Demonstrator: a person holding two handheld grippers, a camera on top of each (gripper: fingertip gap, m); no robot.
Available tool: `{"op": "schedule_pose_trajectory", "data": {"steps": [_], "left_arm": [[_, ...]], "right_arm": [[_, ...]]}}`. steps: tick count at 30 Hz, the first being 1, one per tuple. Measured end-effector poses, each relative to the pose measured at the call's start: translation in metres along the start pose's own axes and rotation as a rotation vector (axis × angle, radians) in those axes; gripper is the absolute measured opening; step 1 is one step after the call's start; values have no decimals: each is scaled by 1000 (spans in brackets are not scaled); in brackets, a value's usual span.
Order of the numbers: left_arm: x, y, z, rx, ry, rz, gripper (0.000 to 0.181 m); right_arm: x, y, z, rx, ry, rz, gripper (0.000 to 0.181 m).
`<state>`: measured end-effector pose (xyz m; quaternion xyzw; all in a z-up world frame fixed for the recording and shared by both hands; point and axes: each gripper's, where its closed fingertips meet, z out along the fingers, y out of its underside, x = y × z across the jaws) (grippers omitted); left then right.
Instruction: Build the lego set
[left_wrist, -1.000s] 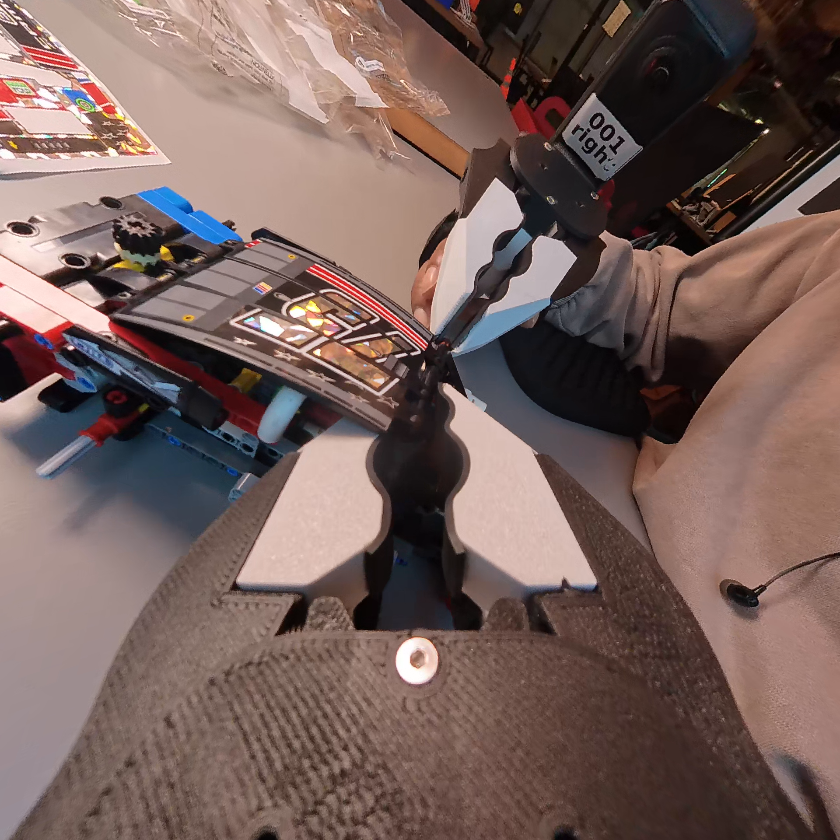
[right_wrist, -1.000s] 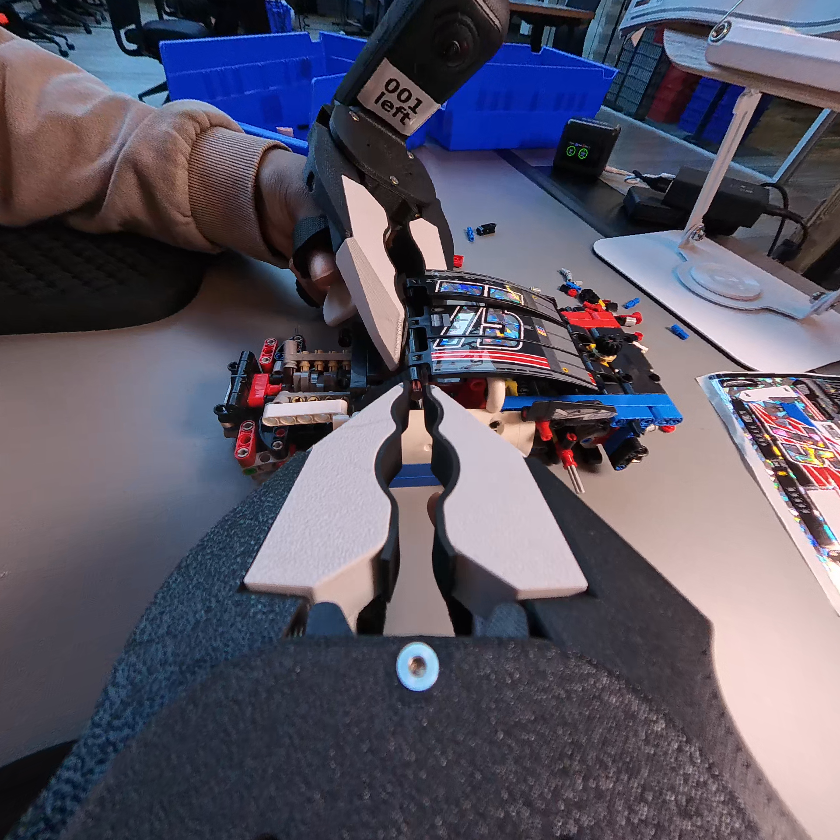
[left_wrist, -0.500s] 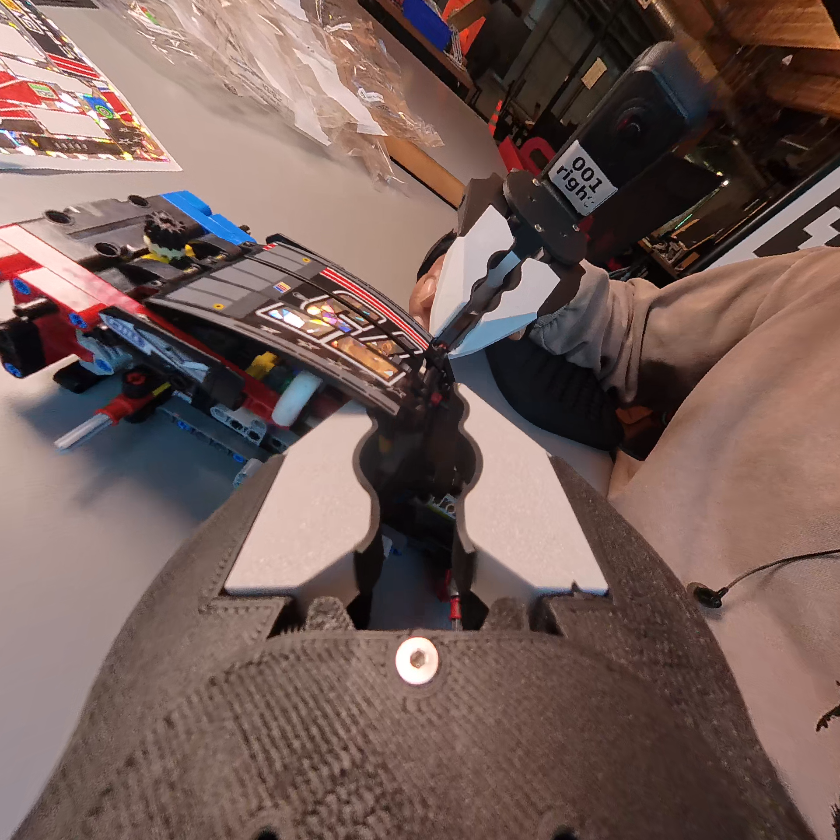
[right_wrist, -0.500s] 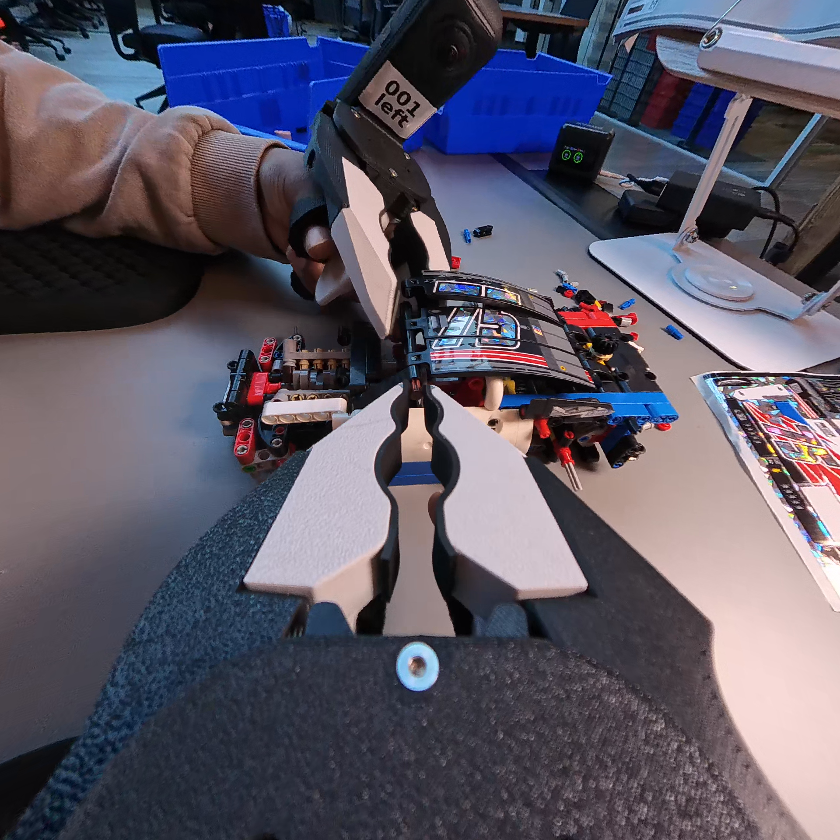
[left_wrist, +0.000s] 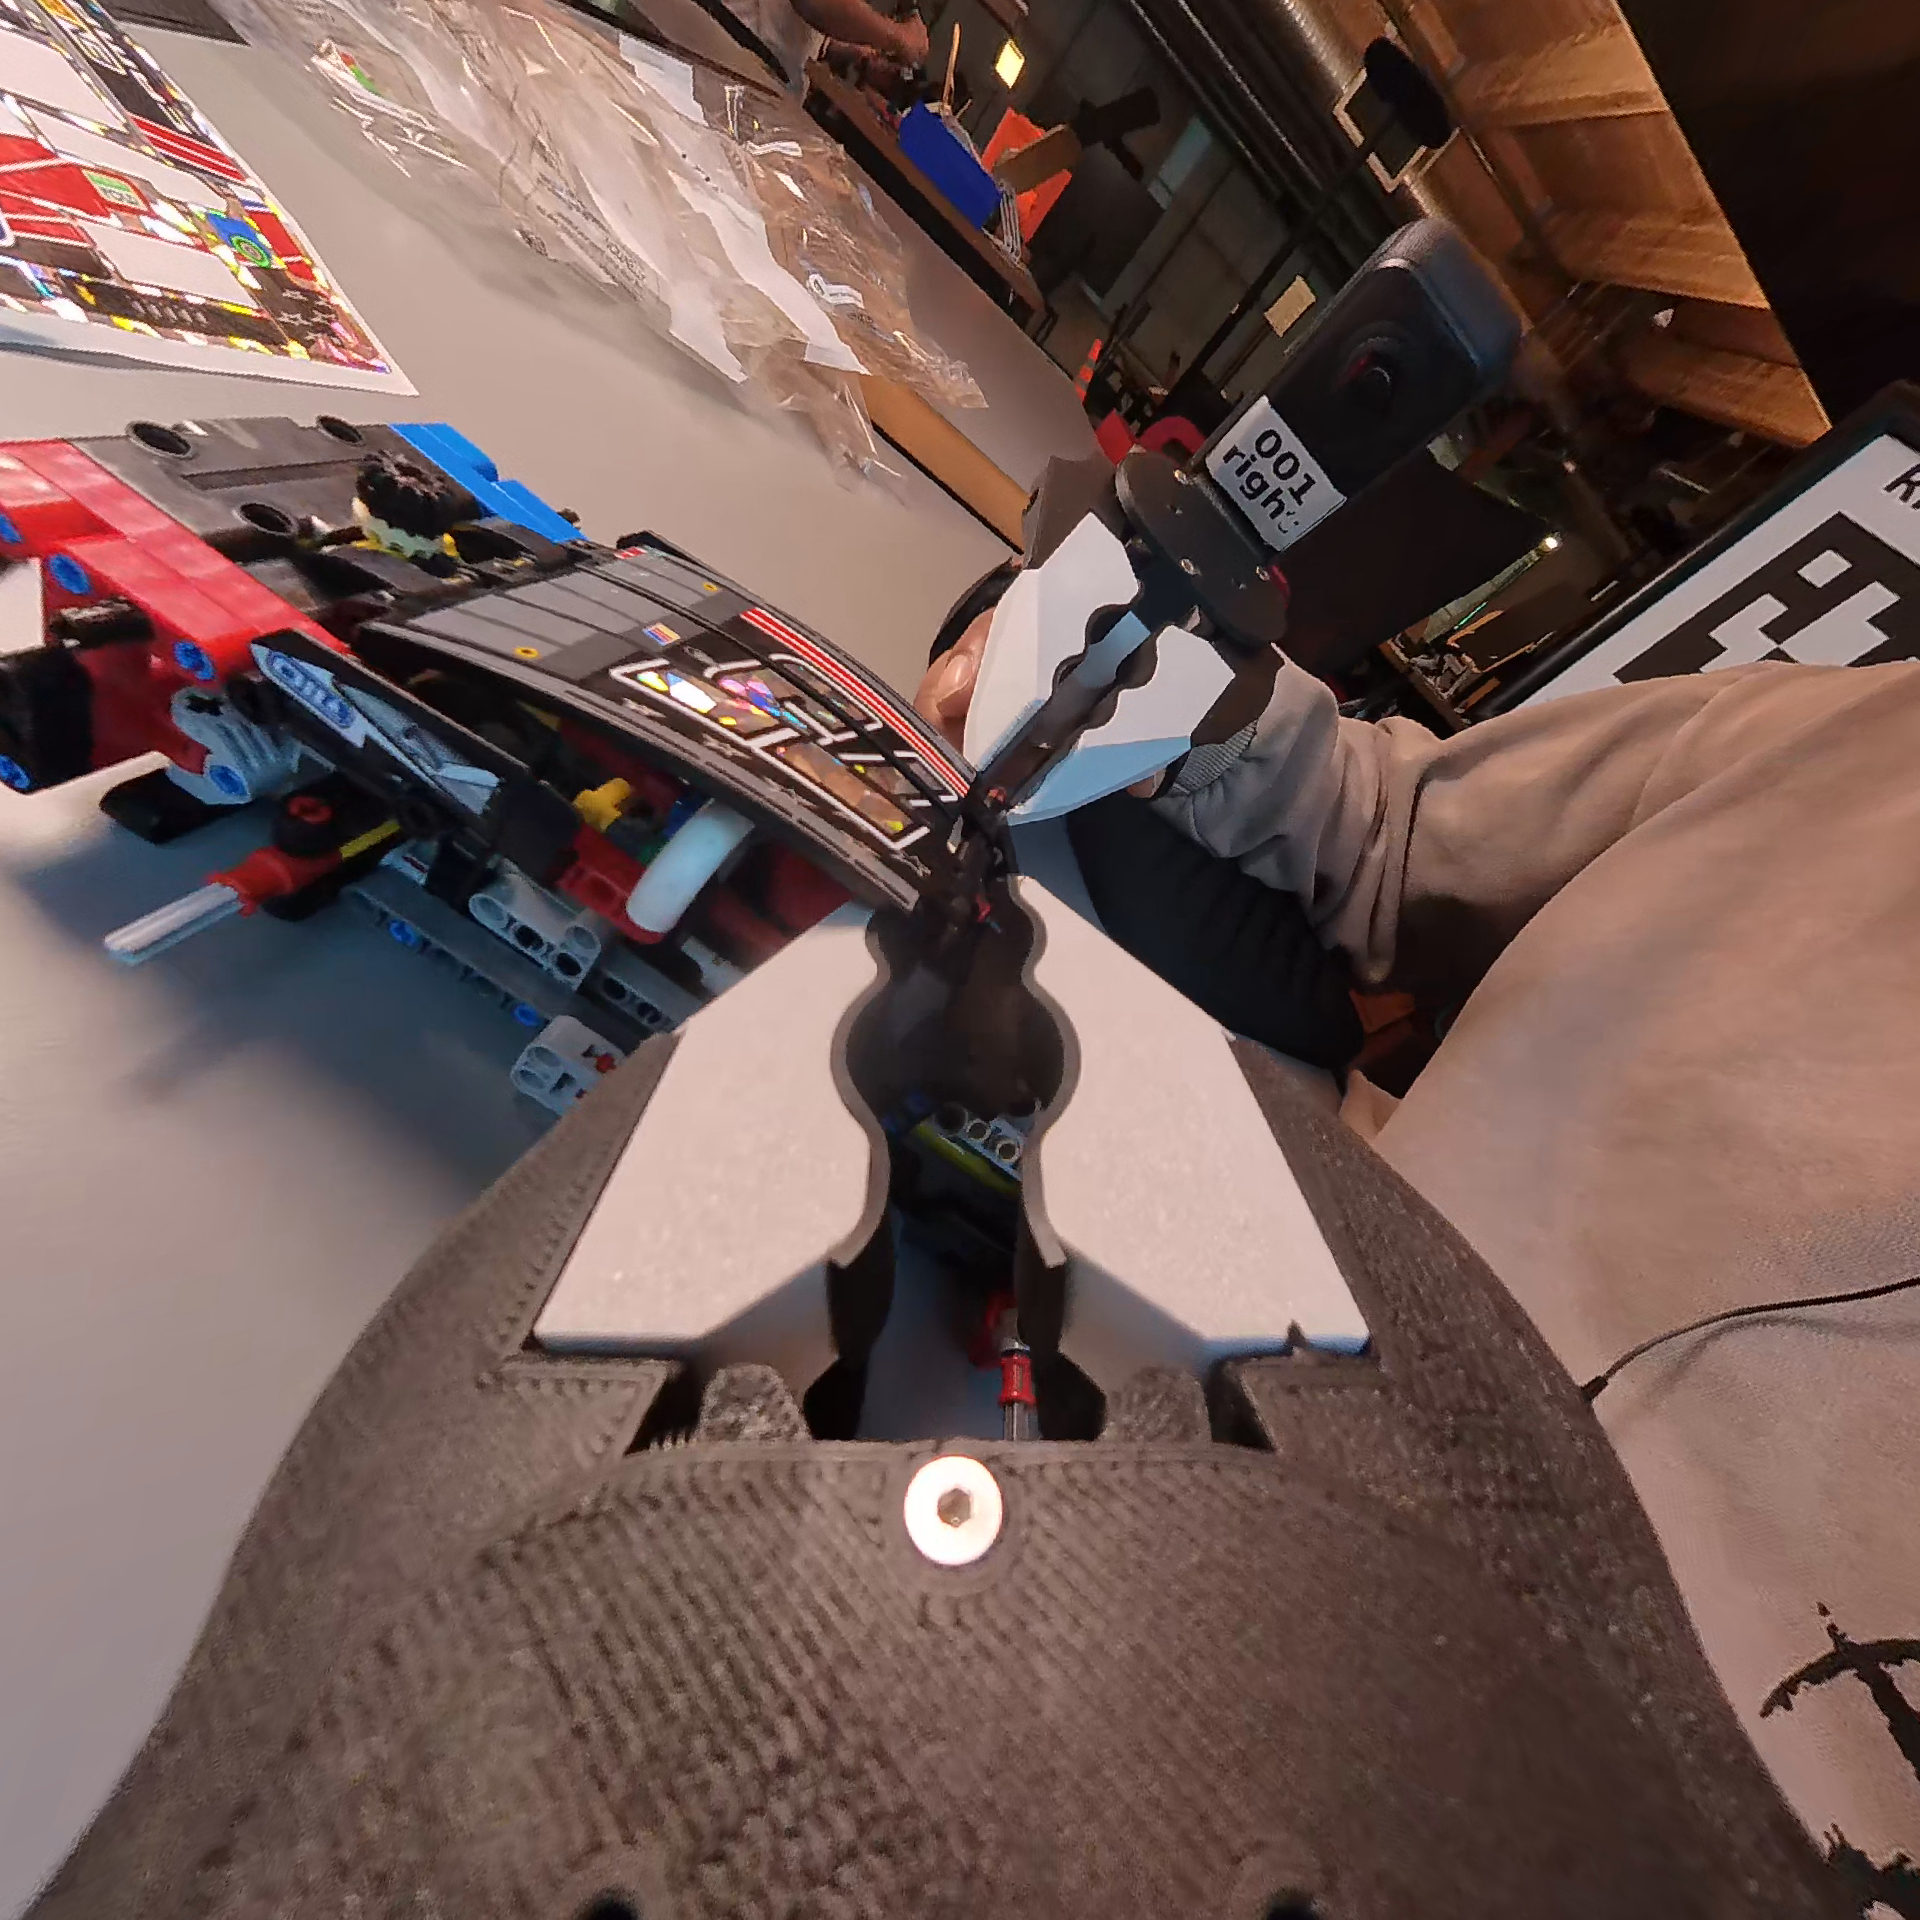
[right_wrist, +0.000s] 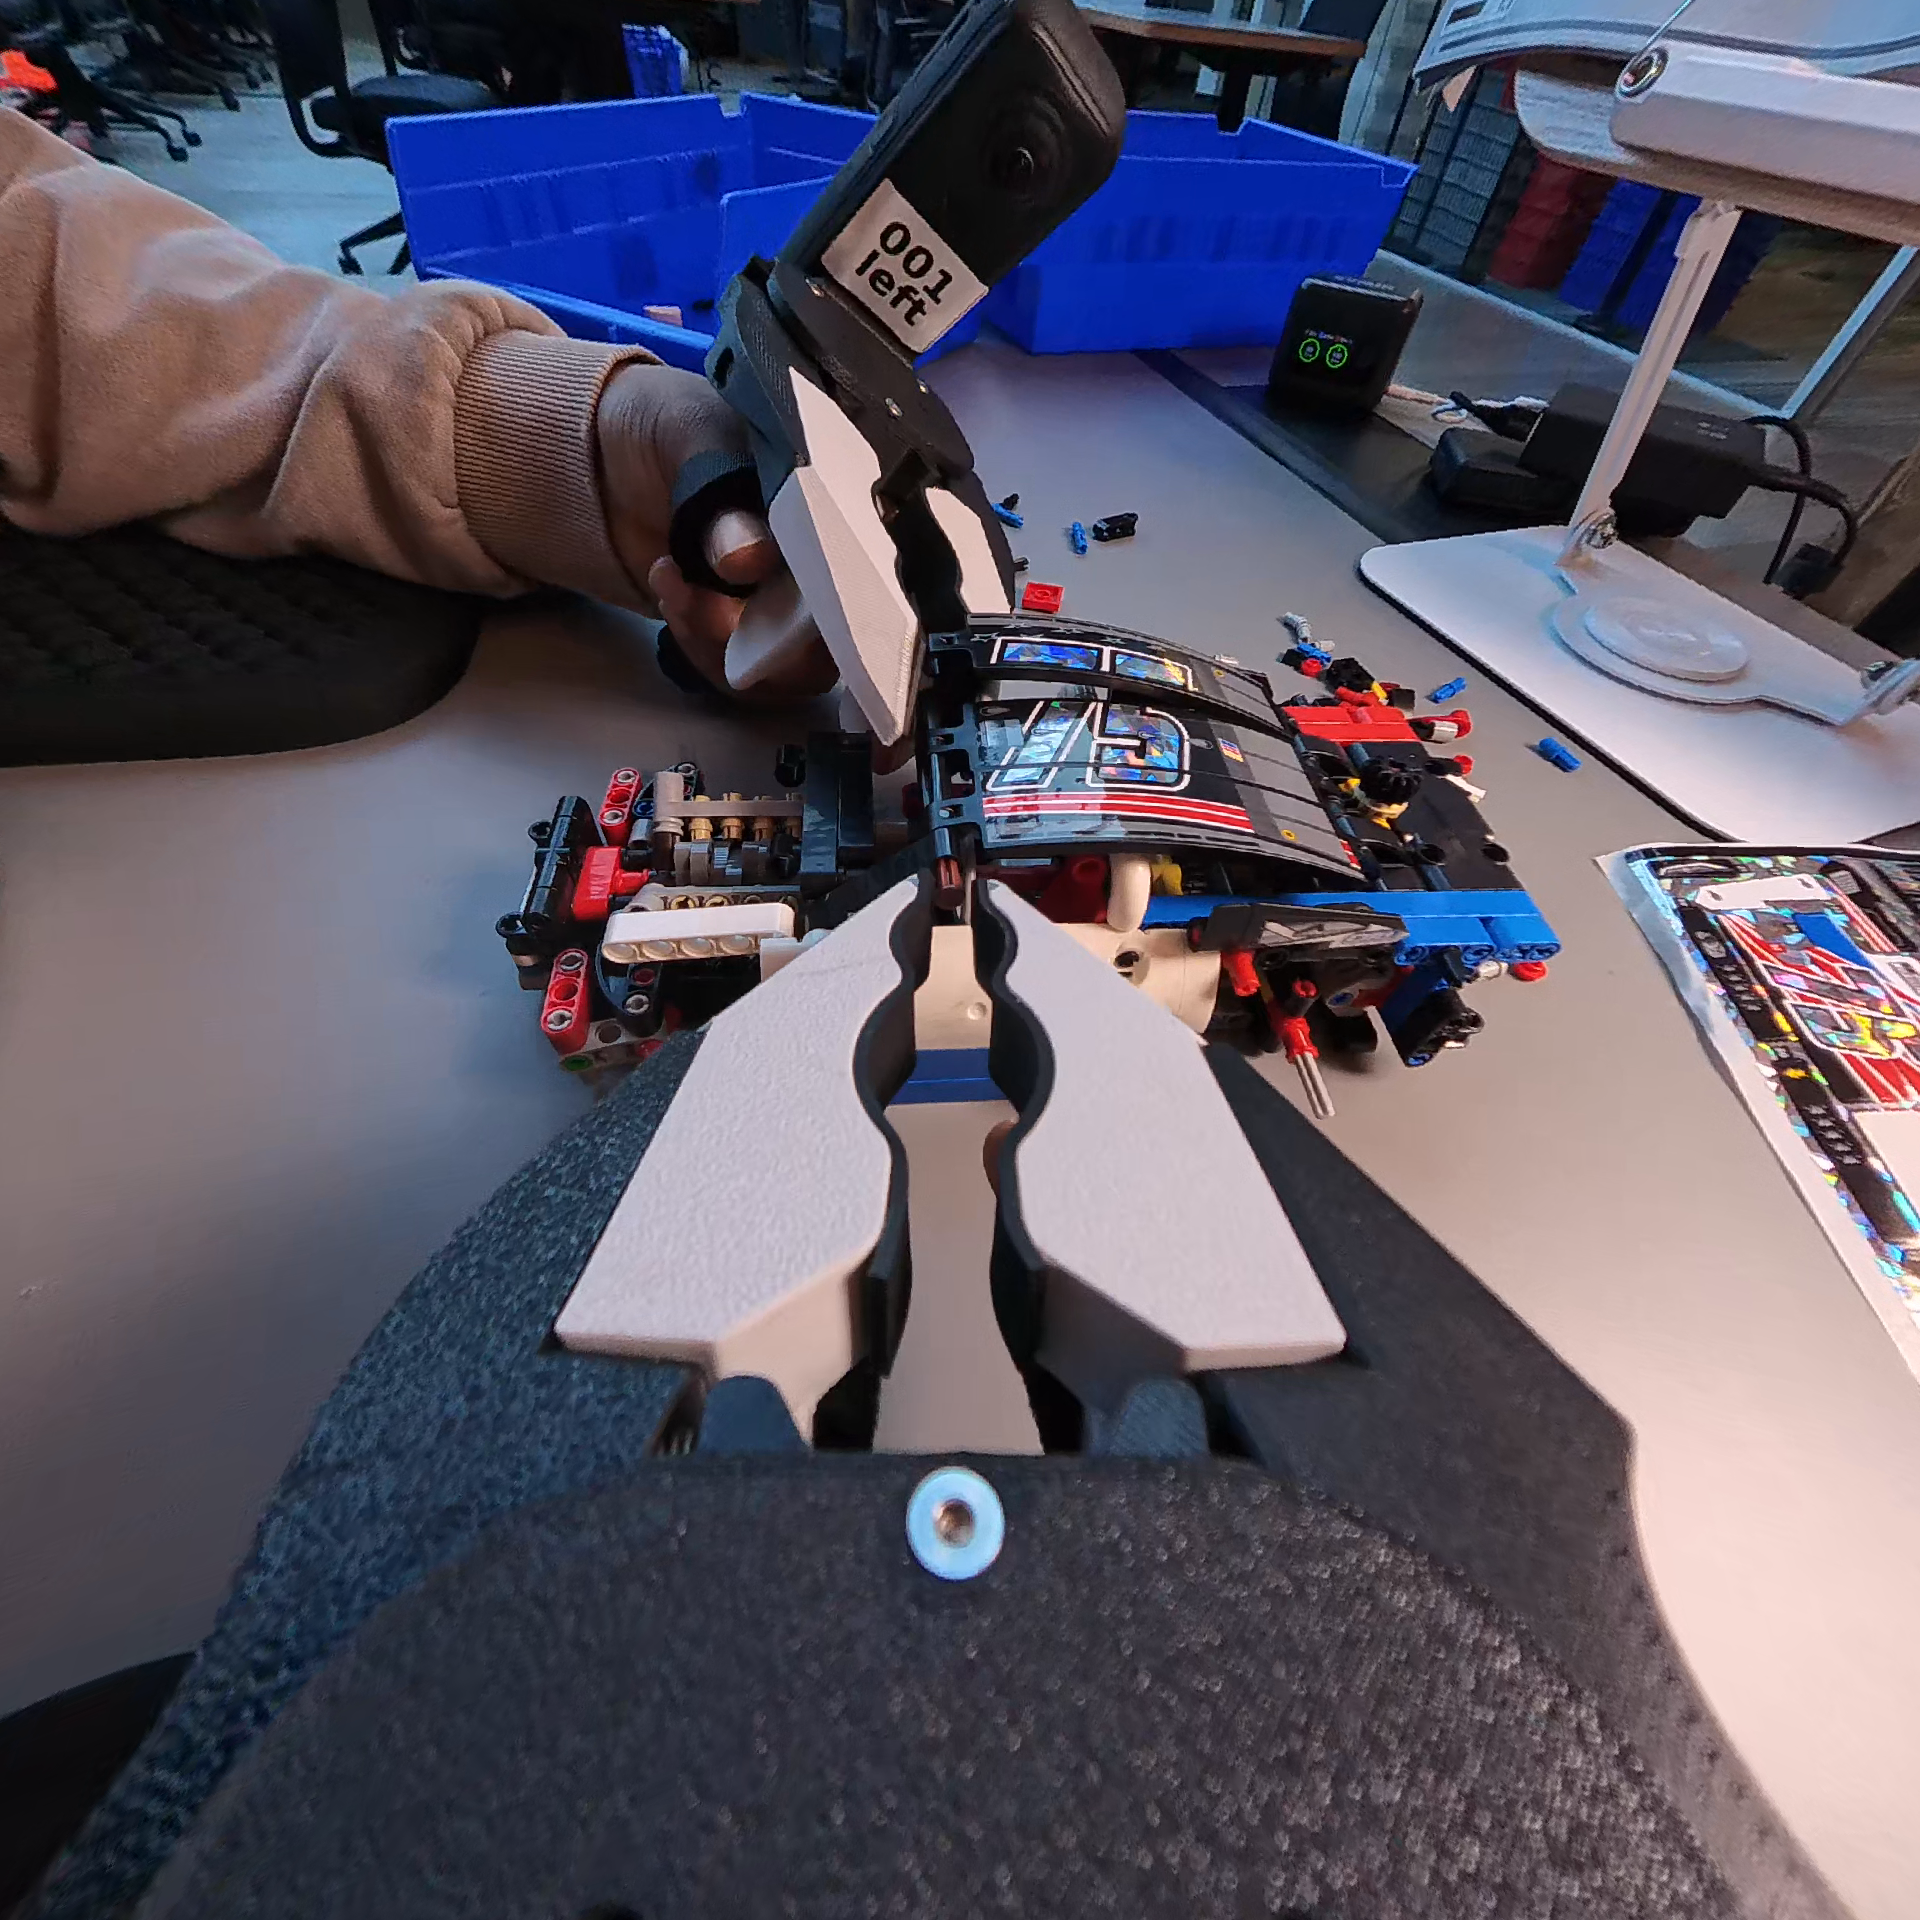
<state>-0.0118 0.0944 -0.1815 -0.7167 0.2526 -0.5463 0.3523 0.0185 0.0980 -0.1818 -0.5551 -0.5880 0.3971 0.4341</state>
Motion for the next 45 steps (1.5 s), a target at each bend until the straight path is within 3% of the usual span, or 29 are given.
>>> {"op": "schedule_pose_trajectory", "data": {"steps": [31, 41, 45], "left_arm": [[3, 1, 4, 9, 57, -42, 7], [1, 10, 9, -61, 53, -71, 18], [1, 6, 4, -28, 63, -91, 17]], "right_arm": [[-2, -1, 1, 30, -45, 52, 3], [-1, 0, 0, 10, -39, 31, 6], [-1, 0, -5, 15, -44, 30, 3]]}}
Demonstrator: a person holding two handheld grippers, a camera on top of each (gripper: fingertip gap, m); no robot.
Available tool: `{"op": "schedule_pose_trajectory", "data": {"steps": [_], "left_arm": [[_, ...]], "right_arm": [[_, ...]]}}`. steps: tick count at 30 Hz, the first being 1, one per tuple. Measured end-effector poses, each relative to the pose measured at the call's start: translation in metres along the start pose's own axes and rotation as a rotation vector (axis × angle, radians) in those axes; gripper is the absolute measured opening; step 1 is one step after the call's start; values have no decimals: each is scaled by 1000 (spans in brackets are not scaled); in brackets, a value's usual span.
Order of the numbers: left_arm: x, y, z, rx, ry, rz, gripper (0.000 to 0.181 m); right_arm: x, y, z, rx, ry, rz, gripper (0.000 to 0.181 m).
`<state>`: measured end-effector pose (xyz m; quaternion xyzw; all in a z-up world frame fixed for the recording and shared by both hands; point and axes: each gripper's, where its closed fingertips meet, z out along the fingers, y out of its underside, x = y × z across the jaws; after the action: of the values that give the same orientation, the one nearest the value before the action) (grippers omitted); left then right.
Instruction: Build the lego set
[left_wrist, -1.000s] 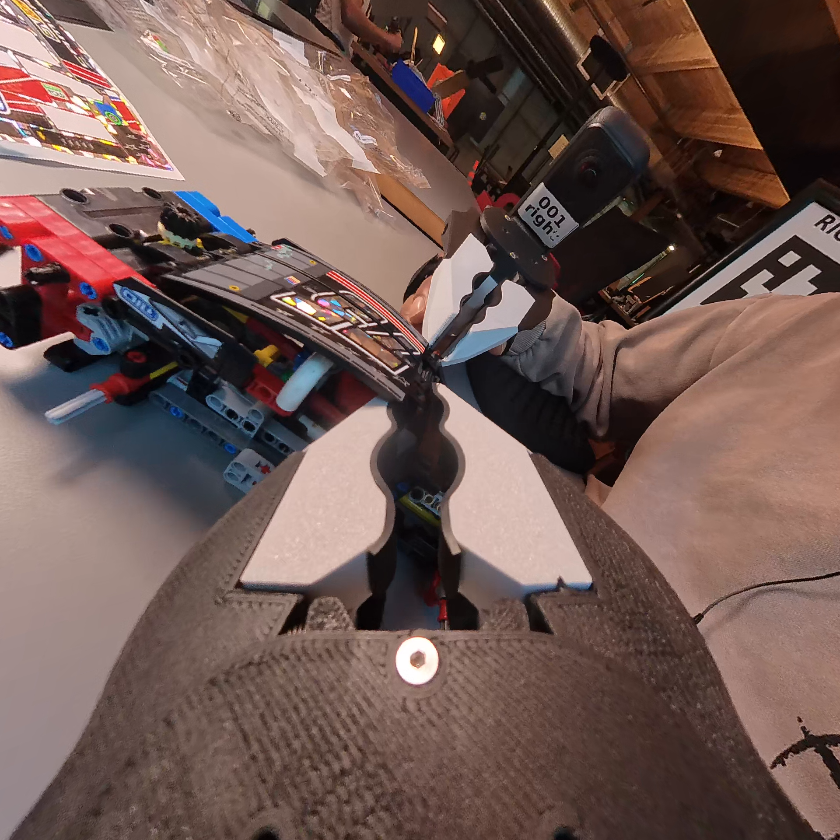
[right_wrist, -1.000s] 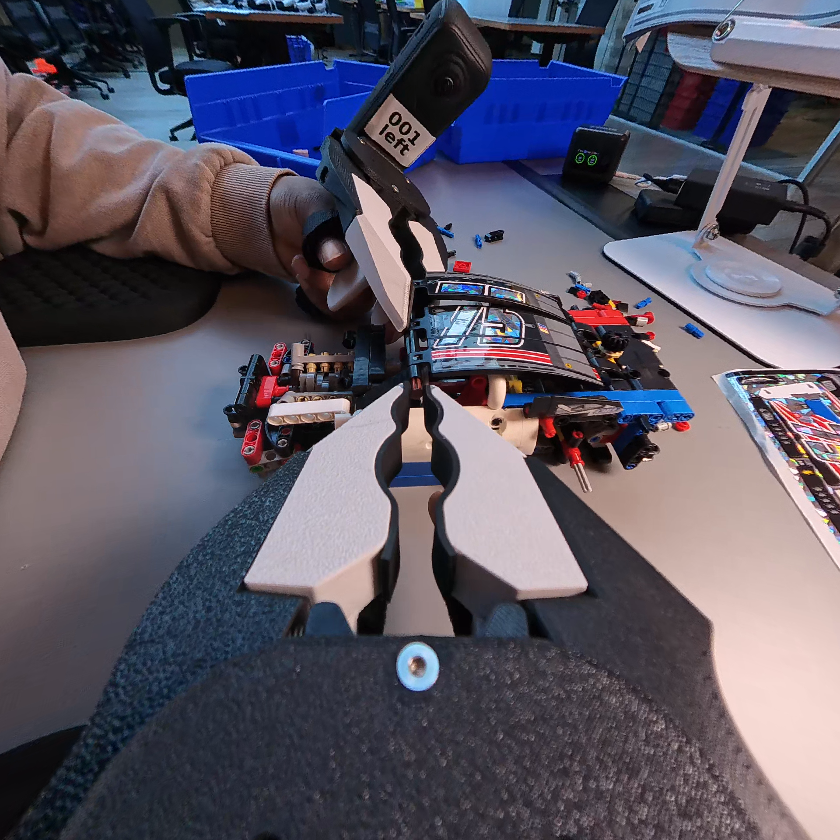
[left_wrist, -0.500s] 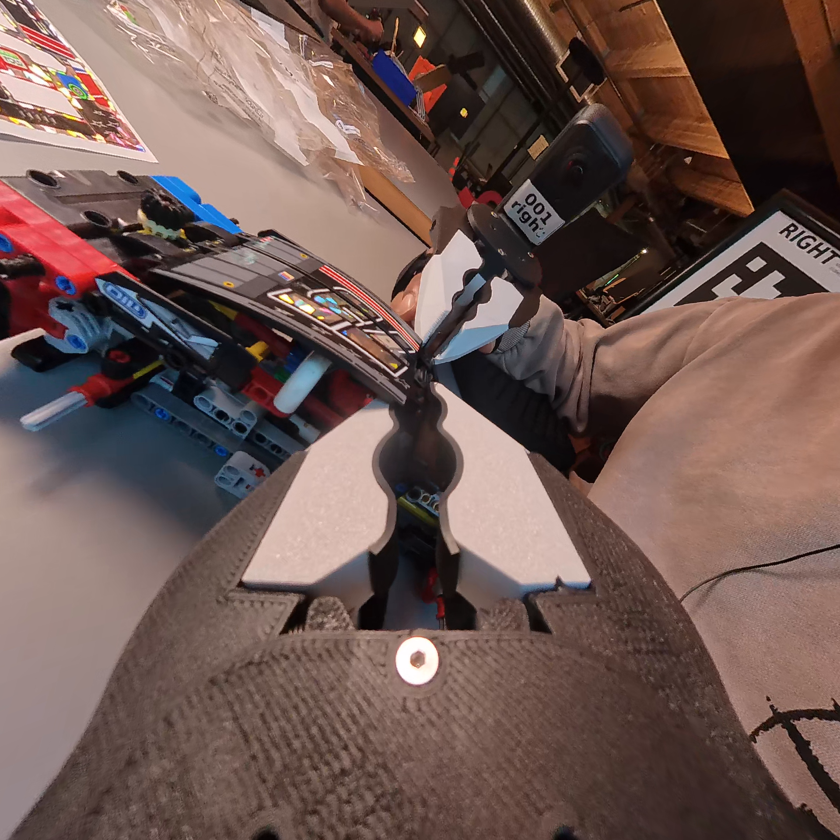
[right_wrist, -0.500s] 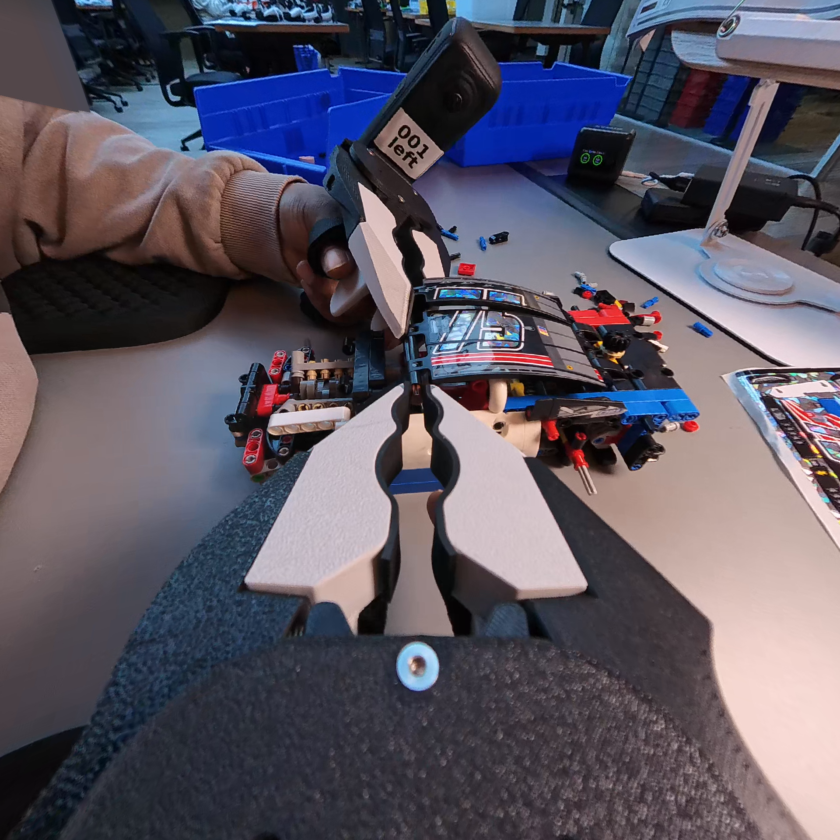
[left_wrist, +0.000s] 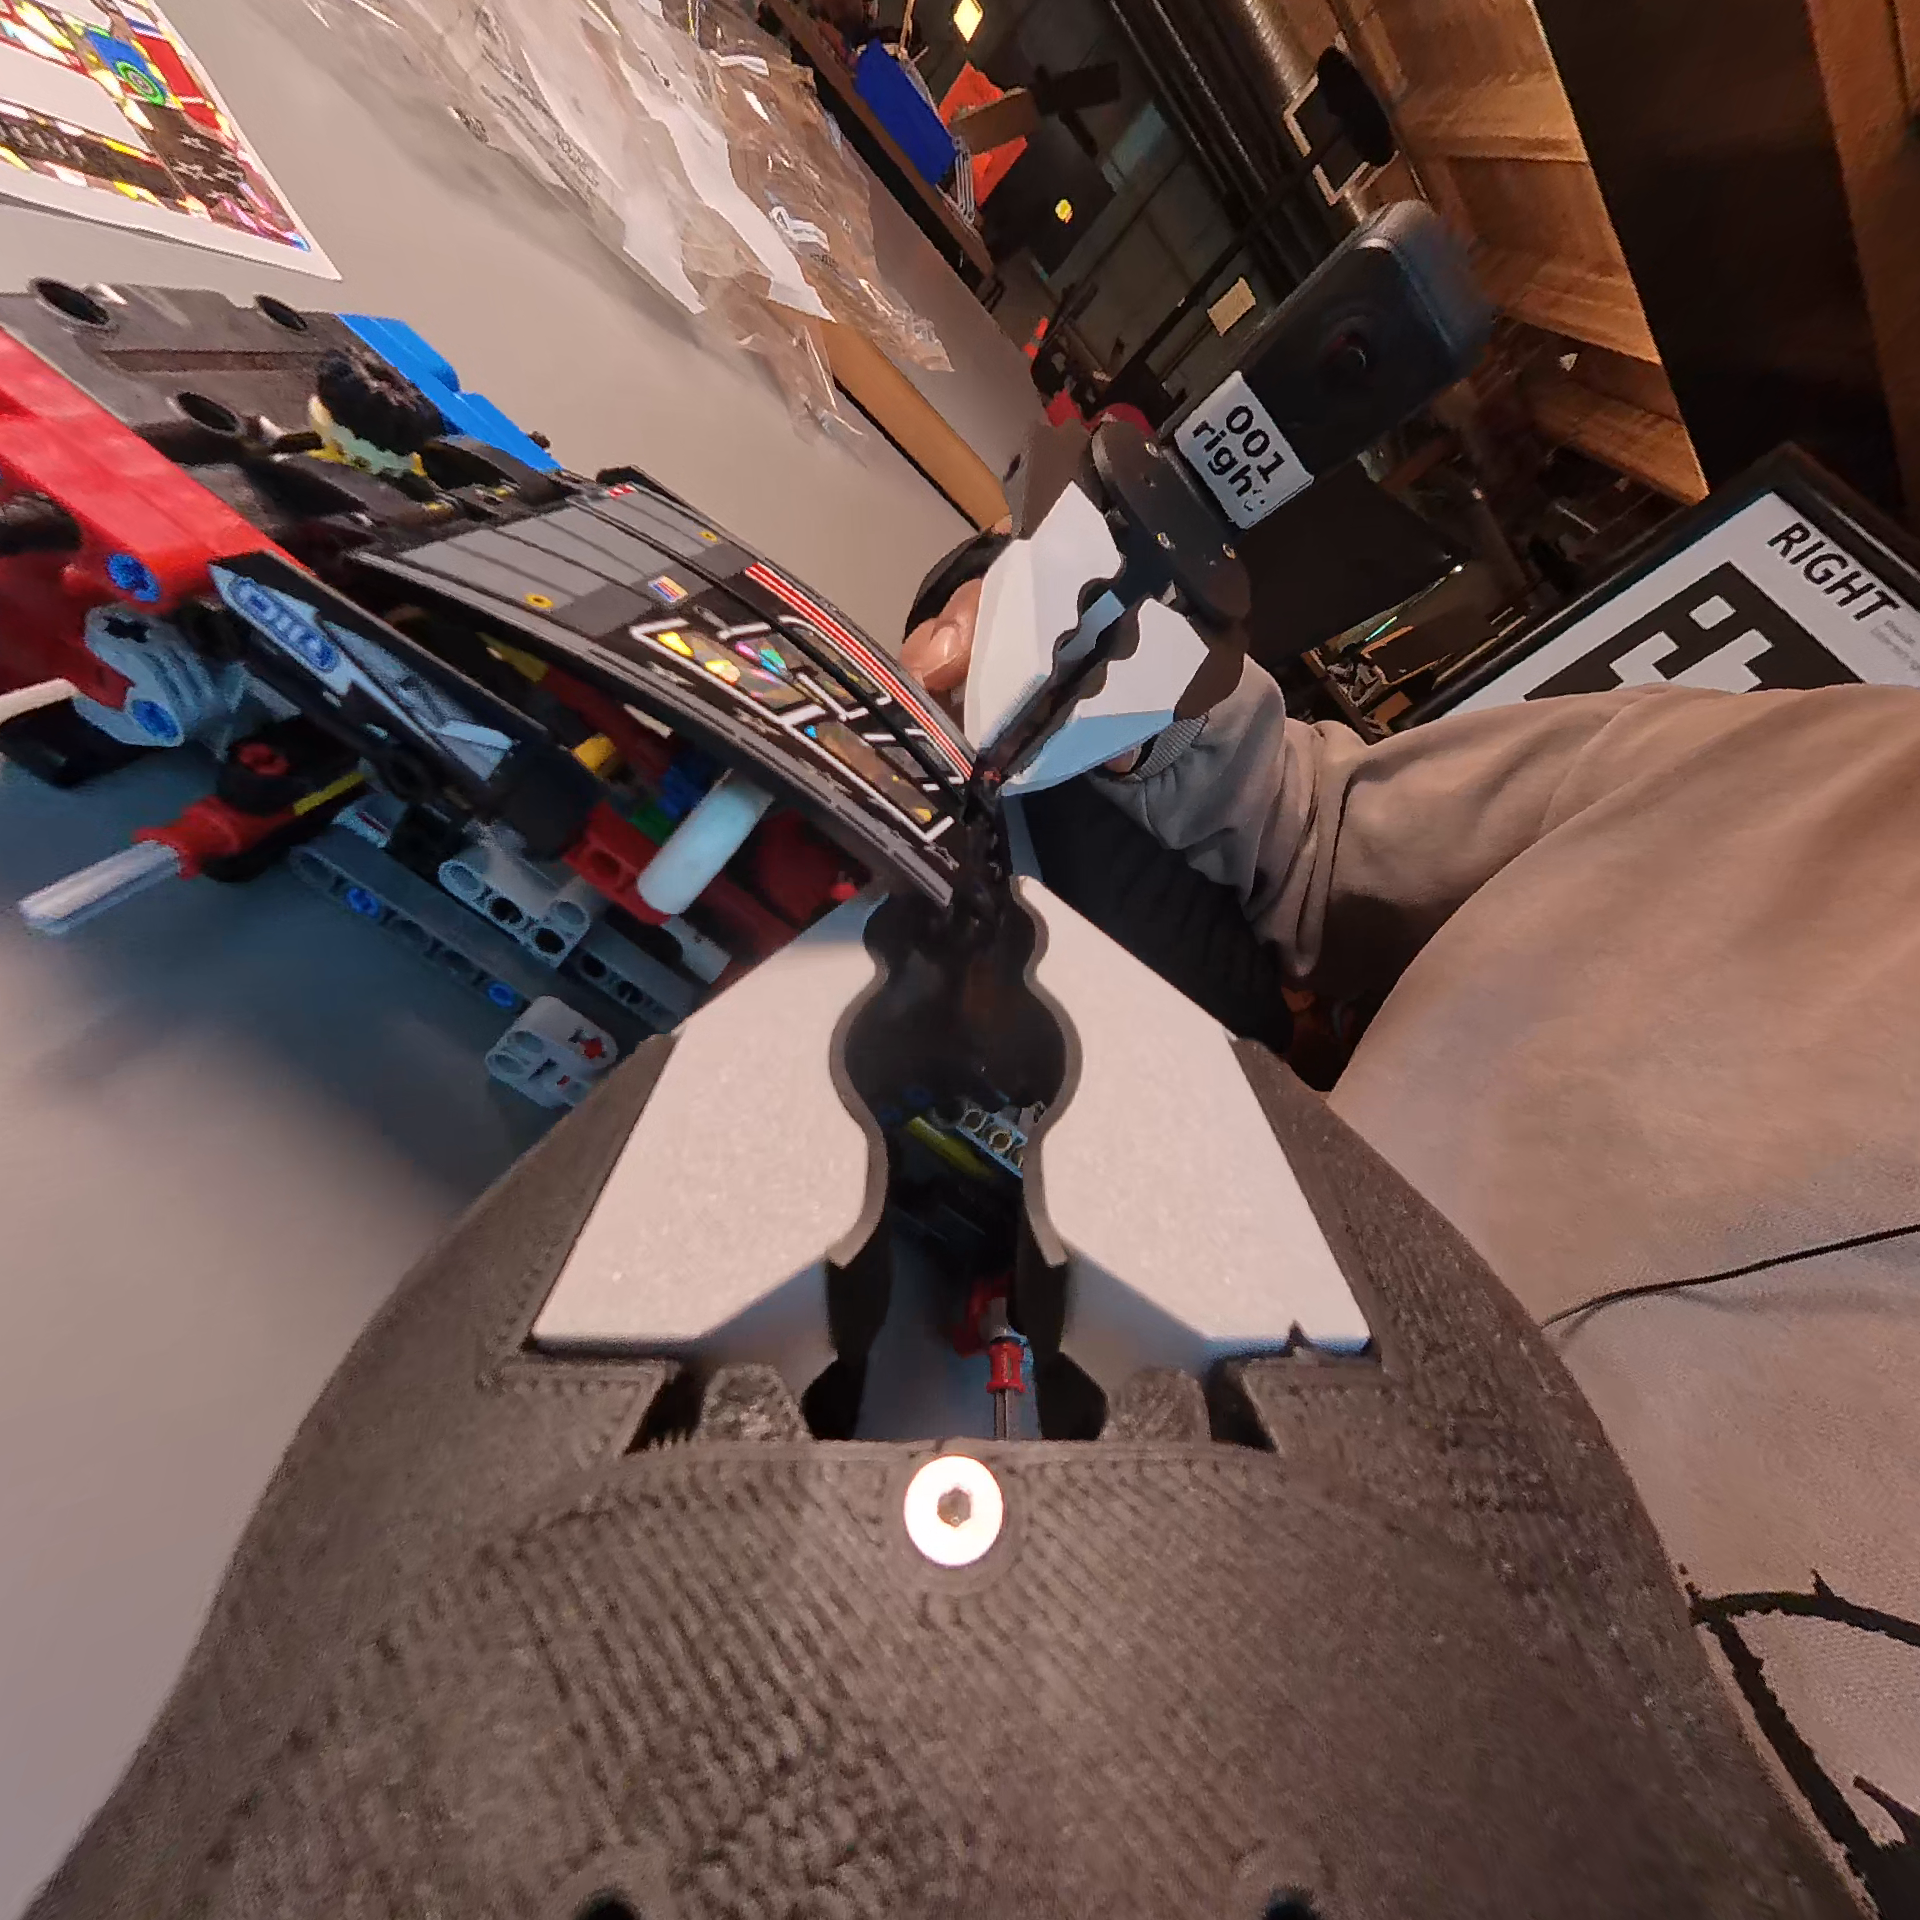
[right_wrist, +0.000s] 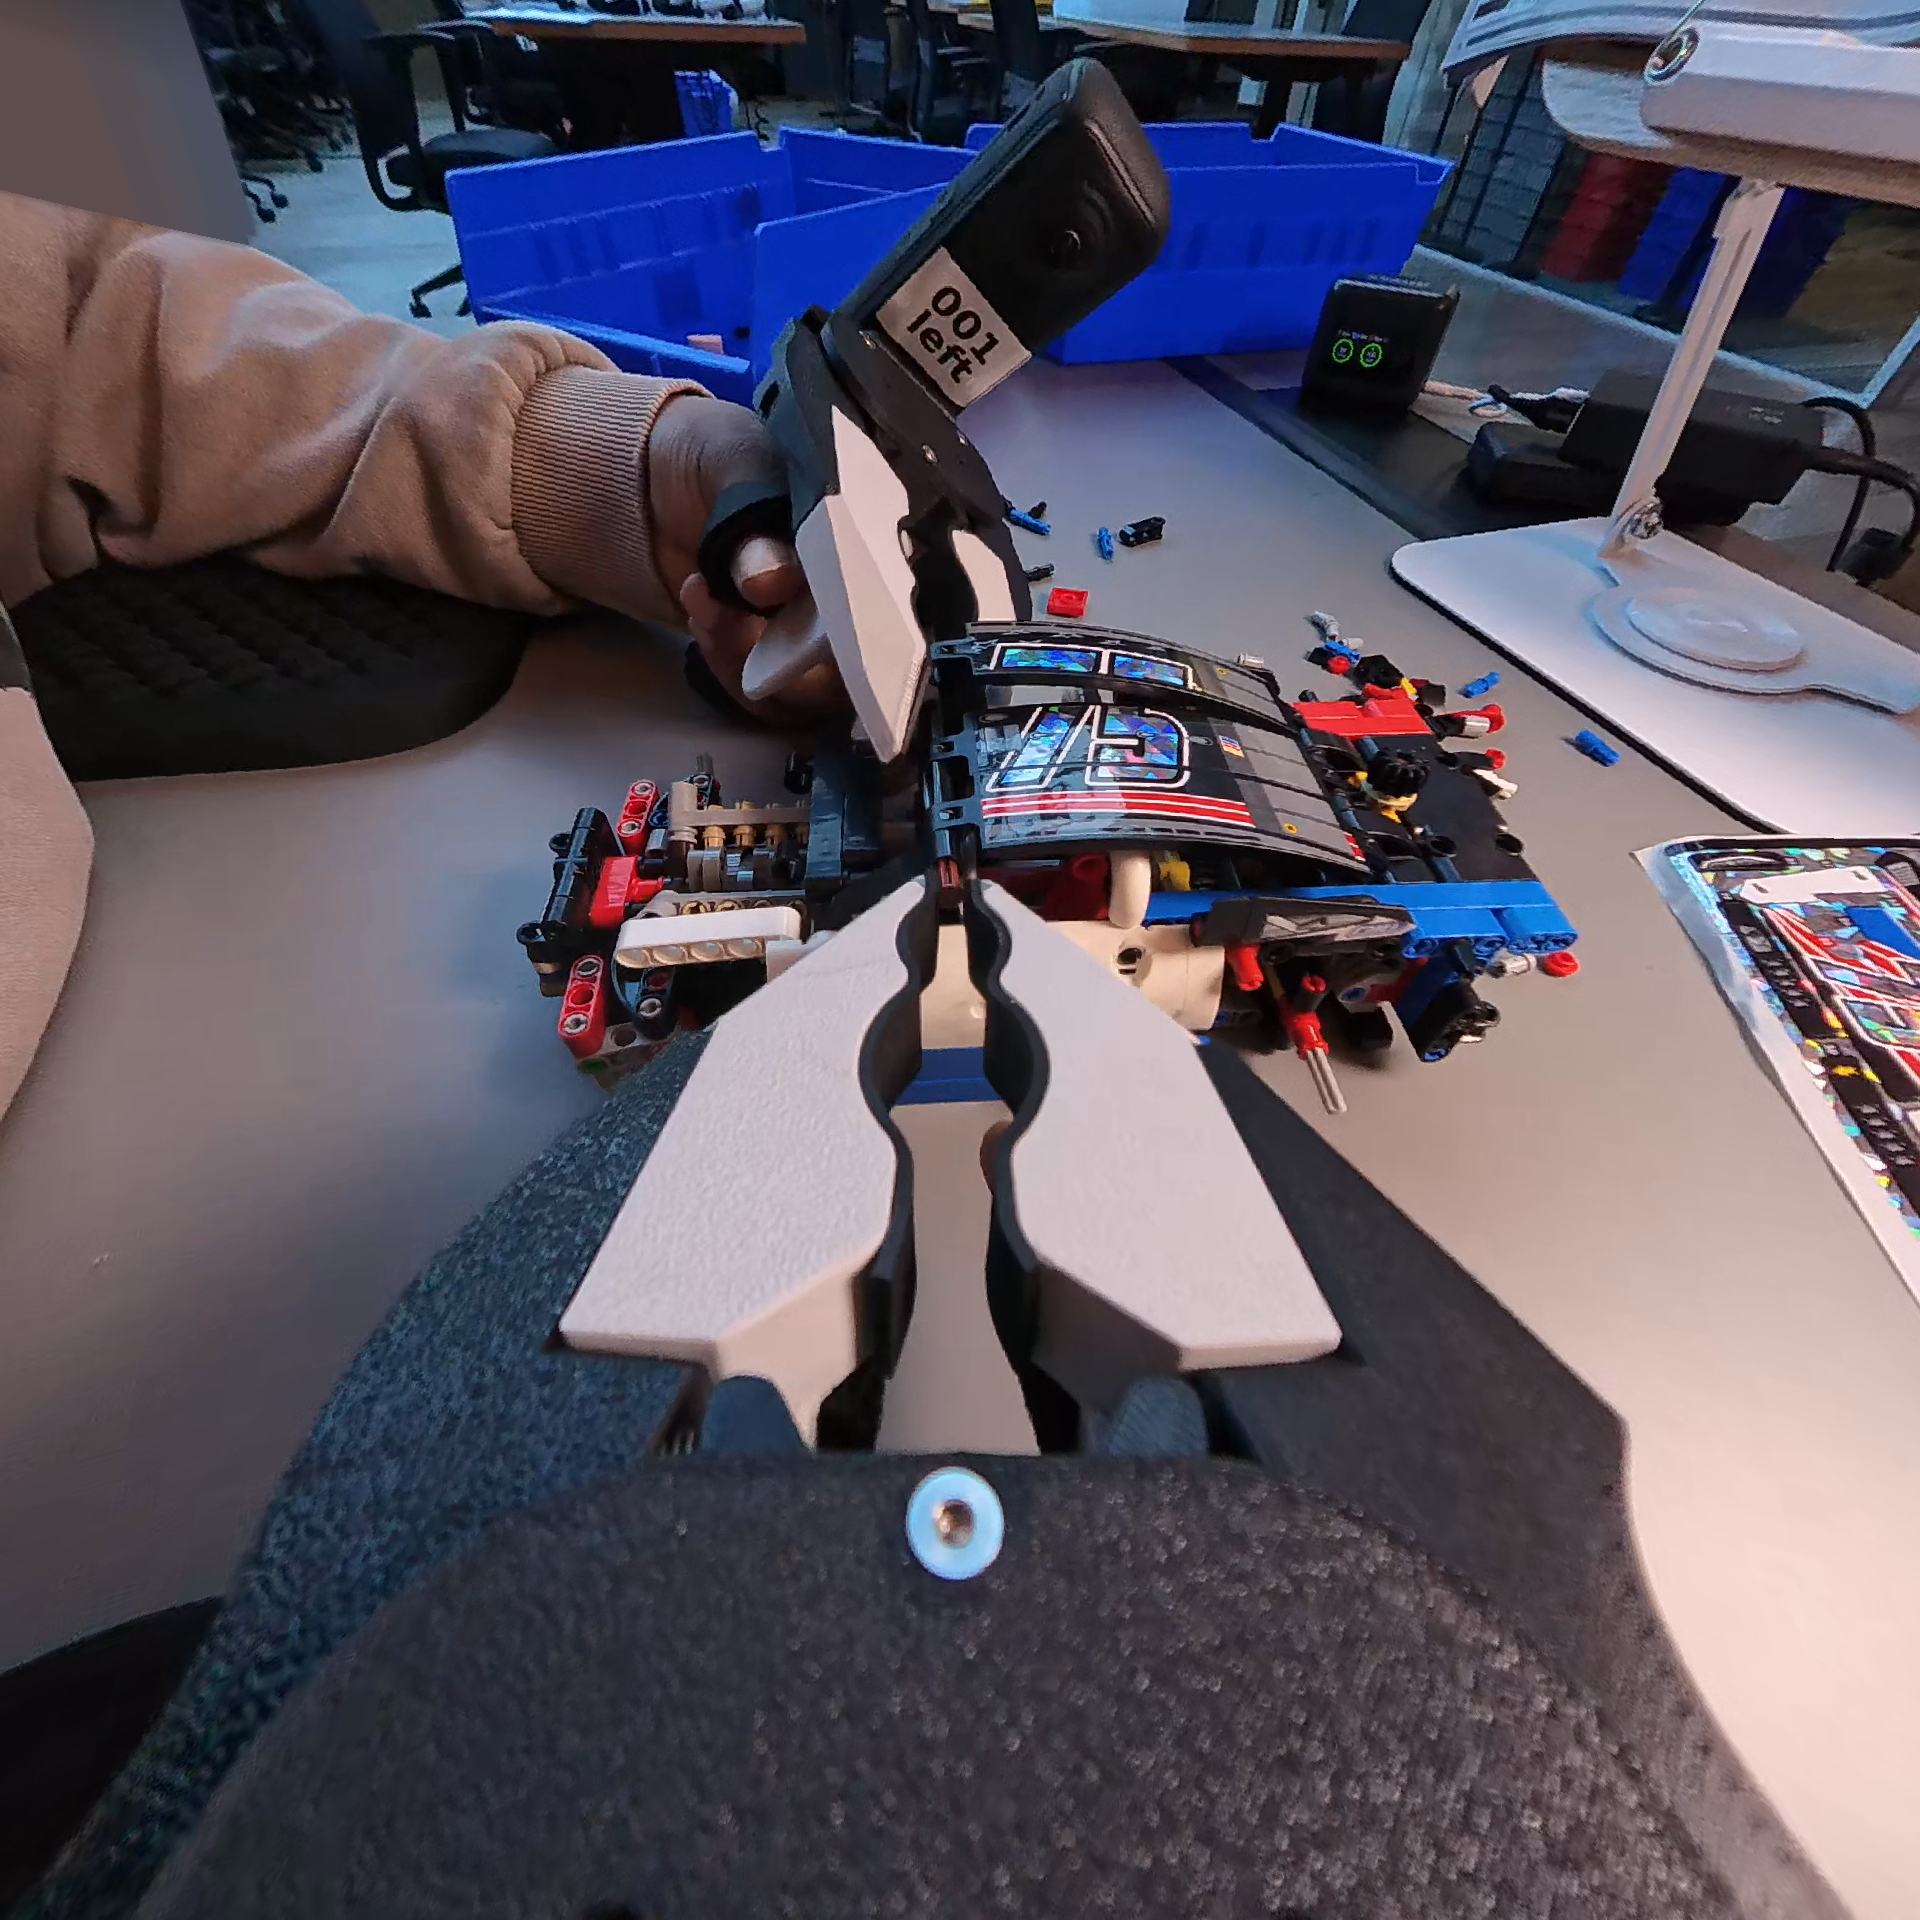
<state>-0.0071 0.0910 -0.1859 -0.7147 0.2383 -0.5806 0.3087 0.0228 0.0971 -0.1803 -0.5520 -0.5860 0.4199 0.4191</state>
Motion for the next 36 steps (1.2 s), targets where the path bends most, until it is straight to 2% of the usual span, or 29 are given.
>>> {"op": "schedule_pose_trajectory", "data": {"steps": [11, 36], "left_arm": [[2, -1, 3, 9, 16, -10, 8], [3, -1, 6, -9, 46, -32, 6]], "right_arm": [[0, 0, -2, -14, 5, -28, 0], [0, 3, 1, -40, -18, -70, 0]]}}
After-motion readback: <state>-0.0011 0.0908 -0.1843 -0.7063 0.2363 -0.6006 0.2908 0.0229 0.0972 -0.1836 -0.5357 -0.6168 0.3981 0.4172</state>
